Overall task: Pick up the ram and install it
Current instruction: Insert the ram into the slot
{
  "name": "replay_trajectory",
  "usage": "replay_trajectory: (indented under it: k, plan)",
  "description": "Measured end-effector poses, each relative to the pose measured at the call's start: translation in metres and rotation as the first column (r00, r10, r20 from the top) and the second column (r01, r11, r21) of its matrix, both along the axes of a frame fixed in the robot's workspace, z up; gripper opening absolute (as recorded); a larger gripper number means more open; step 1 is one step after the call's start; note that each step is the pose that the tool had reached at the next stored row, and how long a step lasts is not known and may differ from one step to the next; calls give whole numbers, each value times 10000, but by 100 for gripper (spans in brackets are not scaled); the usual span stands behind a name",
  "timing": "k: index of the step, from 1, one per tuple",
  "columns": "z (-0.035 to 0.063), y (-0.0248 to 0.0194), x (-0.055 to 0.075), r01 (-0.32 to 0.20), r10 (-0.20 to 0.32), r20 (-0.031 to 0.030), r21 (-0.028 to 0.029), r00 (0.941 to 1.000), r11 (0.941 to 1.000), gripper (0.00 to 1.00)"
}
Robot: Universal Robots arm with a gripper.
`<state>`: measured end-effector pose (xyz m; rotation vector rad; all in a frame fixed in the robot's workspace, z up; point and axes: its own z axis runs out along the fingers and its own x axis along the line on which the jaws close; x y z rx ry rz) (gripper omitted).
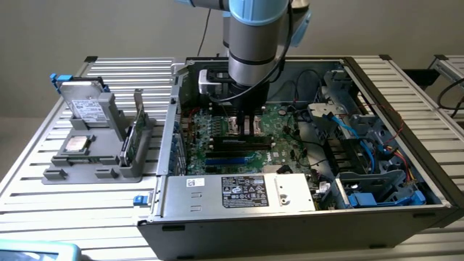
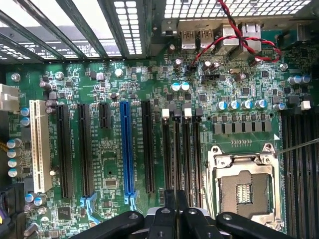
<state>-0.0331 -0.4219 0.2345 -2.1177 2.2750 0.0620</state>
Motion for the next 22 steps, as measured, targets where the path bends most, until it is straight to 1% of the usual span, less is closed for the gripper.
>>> replay_trajectory:
  k: [1,5,7,9,10,12,13,14,15,16,17,18,19,20,21,22]
  plan:
    - [1,-2,1,-2,2,-18,-1,10000,10000,12]
    - [2,-25,21,-68,68,-130,-2,9999,10000,12]
    - [2,-26,57,-129,129,-151,-3,9998,9999,12]
    - [18,-25,65,-174,174,-152,-18,9997,9998,12]
    - [33,-18,66,-189,188,-153,-72,9997,9998,12]
    - [61,-4,66,-229,225,-154,-240,9996,9994,12]
    - [63,-1,66,-274,270,-150,-299,9995,9992,12]
    - [63,3,66,-329,324,-141,-344,9994,9989,12]
    - [64,8,66,-381,377,-120,-392,9992,9985,12]
    - [64,17,66,-423,420,-87,-436,9991,9982,12]
    - [64,38,66,-437,437,-20,-464,9990,9980,12]
    - [64,62,66,-437,441,82,-477,9990,9979,12]
    - [64,77,64,-429,441,246,-483,9987,9979,12]
    - [64,83,59,-421,441,424,-490,9981,9979,12]
    - [65,86,51,-413,442,581,-496,9973,9979,12]
    - [64,87,38,-408,441,674,-498,9967,9979,12]
